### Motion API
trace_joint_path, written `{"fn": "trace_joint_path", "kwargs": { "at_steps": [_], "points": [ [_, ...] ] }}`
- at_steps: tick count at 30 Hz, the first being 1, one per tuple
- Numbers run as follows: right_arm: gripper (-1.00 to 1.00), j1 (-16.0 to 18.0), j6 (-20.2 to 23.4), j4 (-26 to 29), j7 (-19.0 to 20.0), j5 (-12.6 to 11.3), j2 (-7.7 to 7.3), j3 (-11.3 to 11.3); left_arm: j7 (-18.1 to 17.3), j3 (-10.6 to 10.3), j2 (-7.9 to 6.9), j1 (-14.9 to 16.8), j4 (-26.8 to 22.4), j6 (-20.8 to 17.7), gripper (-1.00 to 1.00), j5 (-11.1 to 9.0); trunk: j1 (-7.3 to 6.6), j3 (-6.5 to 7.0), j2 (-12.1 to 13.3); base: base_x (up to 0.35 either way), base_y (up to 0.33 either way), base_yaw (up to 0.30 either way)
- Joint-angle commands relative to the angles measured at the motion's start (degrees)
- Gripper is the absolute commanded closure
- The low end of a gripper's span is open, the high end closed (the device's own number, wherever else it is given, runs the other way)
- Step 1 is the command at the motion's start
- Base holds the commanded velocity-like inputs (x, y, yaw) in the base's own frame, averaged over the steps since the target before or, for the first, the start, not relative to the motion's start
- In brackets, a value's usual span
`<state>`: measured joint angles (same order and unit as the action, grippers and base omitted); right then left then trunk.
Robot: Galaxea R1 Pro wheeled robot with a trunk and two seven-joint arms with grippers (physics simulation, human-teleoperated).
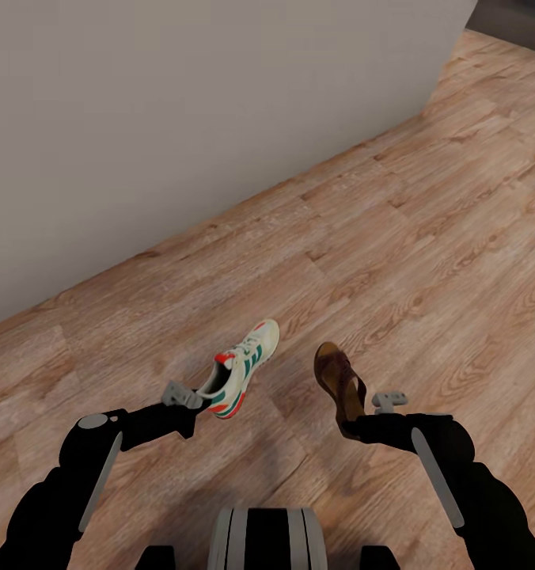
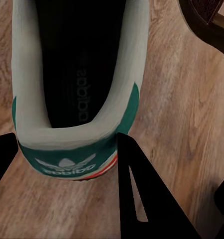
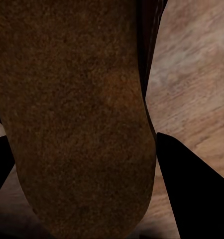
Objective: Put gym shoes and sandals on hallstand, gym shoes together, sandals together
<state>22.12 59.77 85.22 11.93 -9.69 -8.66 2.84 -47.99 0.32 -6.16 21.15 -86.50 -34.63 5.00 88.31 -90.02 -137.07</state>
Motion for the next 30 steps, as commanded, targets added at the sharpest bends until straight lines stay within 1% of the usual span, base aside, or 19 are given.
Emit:
{"fn": "trace_joint_path", "kwargs": {
  "at_steps": [1,13,30],
  "points": [
    [1.00,0.0,0.2,0.0,-0.2,-0.2,-0.04,0.1,-0.4,0.0,0.00,0.0,-0.1,-0.2,1.00,0.5,-0.23,0.15,0.4,0.000,0.000,0.000],
    [1.00,0.0,0.2,0.0,-0.2,-0.2,-0.04,0.0,-0.4,-0.2,0.04,0.0,-0.1,-0.2,1.00,0.3,-2.87,2.31,5.2,0.000,0.000,-0.012],
    [1.00,0.0,0.2,0.0,-0.2,-0.3,-0.04,0.0,-0.4,-0.2,0.02,0.0,-0.1,-0.2,1.00,0.3,-6.60,5.77,12.0,0.000,0.000,-0.268]
  ]
}}
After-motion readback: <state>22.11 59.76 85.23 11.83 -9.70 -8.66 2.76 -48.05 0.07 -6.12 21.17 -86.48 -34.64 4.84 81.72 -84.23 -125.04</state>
